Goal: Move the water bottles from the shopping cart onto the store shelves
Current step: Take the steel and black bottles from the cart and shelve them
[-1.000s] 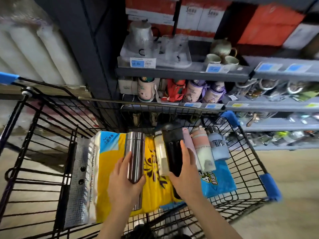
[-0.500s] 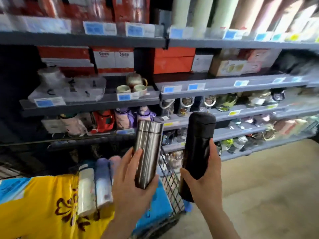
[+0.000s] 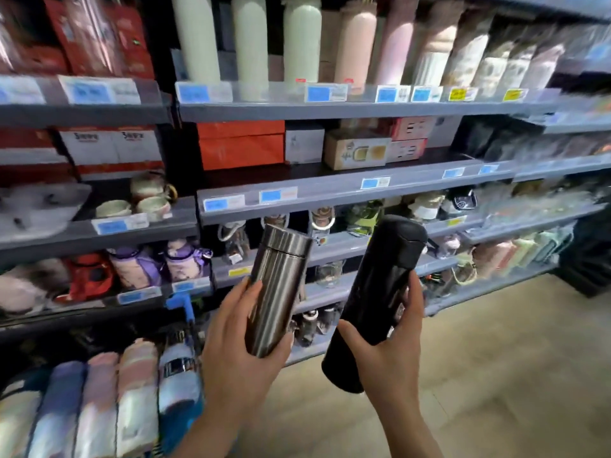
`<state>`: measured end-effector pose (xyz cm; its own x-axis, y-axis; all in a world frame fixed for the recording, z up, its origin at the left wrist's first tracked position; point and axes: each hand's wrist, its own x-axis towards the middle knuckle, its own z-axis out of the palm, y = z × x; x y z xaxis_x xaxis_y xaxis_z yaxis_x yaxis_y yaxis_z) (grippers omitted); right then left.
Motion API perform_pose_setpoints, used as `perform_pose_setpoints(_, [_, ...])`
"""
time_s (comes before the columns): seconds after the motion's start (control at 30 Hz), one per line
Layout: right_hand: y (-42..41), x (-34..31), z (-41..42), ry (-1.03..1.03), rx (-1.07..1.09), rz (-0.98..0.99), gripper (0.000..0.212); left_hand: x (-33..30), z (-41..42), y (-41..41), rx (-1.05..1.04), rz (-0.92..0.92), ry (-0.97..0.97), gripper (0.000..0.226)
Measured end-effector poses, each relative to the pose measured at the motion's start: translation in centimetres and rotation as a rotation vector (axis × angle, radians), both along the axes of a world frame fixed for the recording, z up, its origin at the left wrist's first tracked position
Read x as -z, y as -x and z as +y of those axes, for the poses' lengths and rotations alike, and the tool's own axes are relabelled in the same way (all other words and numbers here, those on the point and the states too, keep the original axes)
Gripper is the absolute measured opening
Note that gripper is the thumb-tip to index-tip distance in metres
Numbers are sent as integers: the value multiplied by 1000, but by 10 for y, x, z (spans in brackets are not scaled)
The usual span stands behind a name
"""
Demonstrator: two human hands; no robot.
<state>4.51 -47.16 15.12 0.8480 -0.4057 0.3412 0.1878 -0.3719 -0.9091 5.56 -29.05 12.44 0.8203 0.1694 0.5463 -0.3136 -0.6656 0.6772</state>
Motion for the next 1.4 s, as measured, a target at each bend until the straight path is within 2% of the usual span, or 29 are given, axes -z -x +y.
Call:
perform_pose_setpoints(0.13, [-51,2,-16,29,-66,37,109,4,-21,-49,-43,-8,116,79])
perform_pose_setpoints(0.37, [-174,1,-26,53,-168,84,110,23,-44,-143,-151,-5,217,103])
perform_pose_setpoints(0.57, [-245,-4,-26,-15,-211,51,111,17,-38,-206,-225,-42,7,102])
perform_pose_setpoints(0.73, [-299,-4,-29,-152,-261,39,109,-7,-28,-250,-196,-121,-254,70])
perform_pose_setpoints(0.8, [-320,-6,-34,-210,-298,41,109,-14,-31,-268,-218,-151,-397,75])
perform_pose_setpoints(0.9, [-351,-12,-49,-297,-301,29,109,-25,-43,-296,-248,-197,-510,85])
perform_pose_setpoints(1.03, [-396,-13,-70,-421,-244,5,108,-37,-50,-335,-278,-246,-670,82])
perform_pose_setpoints(1.17, [-426,-14,-77,-493,-229,-23,107,-41,-51,-361,-275,-305,-757,63])
perform_pose_setpoints(1.4, [-454,-14,-55,-502,-155,-5,110,-38,-35,-402,-230,-311,-777,62])
